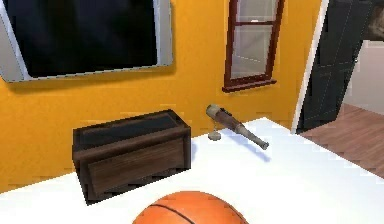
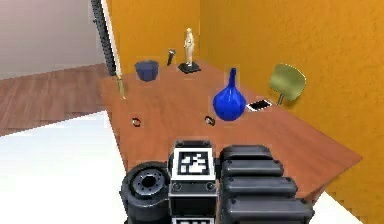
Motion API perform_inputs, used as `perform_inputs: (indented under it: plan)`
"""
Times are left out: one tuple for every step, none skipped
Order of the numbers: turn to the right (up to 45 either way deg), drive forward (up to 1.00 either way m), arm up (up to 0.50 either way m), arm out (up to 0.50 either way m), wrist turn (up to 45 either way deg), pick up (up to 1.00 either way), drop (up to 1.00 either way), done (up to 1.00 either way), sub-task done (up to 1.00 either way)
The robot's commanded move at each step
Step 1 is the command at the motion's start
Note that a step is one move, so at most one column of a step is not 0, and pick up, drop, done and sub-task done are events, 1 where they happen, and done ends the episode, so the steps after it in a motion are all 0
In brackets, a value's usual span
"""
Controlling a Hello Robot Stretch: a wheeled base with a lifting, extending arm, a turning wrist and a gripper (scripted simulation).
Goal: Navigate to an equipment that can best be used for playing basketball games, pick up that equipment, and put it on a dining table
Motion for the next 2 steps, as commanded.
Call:
perform_inputs:
  plan:
    - [0.0, 0.0, 0.0, 0.48, 0.0, 0.0, 0.0, 0.0, 0.0]
    - [0.0, 0.0, 0.0, 0.0, 45.0, 0.0, 0.0, 0.0, 0.0]
